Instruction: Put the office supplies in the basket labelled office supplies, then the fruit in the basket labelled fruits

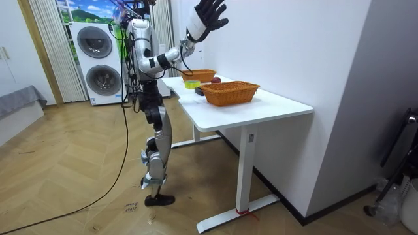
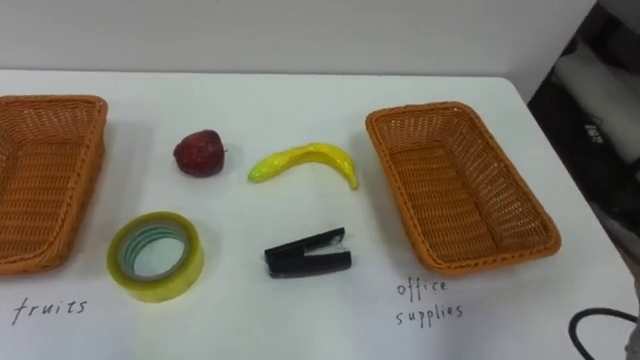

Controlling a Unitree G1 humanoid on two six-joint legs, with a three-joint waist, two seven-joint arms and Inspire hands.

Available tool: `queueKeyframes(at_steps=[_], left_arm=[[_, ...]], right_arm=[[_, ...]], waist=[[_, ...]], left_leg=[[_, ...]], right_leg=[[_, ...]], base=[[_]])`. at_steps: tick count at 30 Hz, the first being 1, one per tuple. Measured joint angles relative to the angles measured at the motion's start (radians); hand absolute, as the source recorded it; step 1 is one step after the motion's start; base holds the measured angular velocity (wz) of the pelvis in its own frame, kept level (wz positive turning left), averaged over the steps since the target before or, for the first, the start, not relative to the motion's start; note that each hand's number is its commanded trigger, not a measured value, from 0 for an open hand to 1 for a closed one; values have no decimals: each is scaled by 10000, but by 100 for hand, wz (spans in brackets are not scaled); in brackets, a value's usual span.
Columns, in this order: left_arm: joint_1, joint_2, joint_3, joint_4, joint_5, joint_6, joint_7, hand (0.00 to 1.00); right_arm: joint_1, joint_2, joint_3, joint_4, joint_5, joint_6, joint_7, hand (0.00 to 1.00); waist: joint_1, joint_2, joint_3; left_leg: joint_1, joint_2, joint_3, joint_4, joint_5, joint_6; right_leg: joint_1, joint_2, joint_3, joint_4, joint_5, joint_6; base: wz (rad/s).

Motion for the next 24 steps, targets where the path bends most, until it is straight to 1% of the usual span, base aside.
queueKeyframes(at_steps=[2, 5, 6, 7, 10, 12, 16, 20, 22, 24], left_arm=[[-37, 0, -3, -2, 78, 0, 3, 0], [-137, 7, -1, -1, 230, 0, 5, 0], [-153, 8, 2, 20, 229, -1, 4, 0], [-148, 8, 1, 91, 227, 3, 4, 0], [-147, 9, 0, 126, 228, 75, 4, 0], [-151, 13, -1, 126, 228, 97, 3, 0], [-150, 24, -5, 129, 219, 118, 2, 0], [-154, 23, -16, 128, 221, 120, -39, 0], [-163, 29, -30, 135, 227, 120, -208, 0], [-191, 36, -48, 131, 229, 117, -299, 0]], right_arm=[[-177, -23, 271, -233, 0, 7, 311, 0], [-544, -86, 429, -298, -13, 25, 981, 0], [-630, -160, 523, -298, -26, 45, 1204, 0], [-701, -227, 734, -322, -34, 90, 1443, 0], [-726, -231, 1094, -359, -33, 258, 2142, 0], [-726, -237, 1258, -358, -49, 336, 2569, 0], [-726, -272, 1507, -345, -64, 487, 3556, 0], [-749, -282, 1532, -346, -156, 654, 4163, 0], [-875, -340, 1779, -339, -272, 675, 4488, 0], [-993, -372, 2099, -320, -346, 675, 4773, 0]], waist=[[91, 8, -6], [105, -106, 13], [162, -167, 6], [202, -195, 17], [237, -280, 52], [281, -307, 49], [323, -243, 65], [366, -175, 72], [382, -139, 58], [401, -94, 64]], left_leg=[[-11, 2, -56, 29, 0, 0], [-34, 1, -211, 37, 0, 0], [-33, 2, -237, 41, 0, -1], [-27, 7, -238, 67, 0, -1], [-35, 12, -260, 82, 0, -1], [-54, 16, -260, 83, 0, -1], [-120, 45, -294, 89, -4, -3], [-107, 45, -411, 104, -1, -9], [-101, 47, -412, 115, 5, -18], [-103, 46, -427, 125, 7, -21]], right_leg=[[8, 0, -7, 3, 5, -8], [34, -17, -168, 12, 7, -11], [48, -18, -180, 13, 8, -12], [71, -16, -181, 14, 11, -16], [85, -17, -202, 15, 18, -25], [69, -18, -200, 22, 28, -35], [130, -19, -321, 16, 96, -54], [201, -25, -457, 16, 98, -55], [207, -20, -456, 23, 99, -56], [211, -20, -459, 25, 99, -57]], base=[[2], [14], [8], [0], [0], [0], [2], [9], [0], [0]])
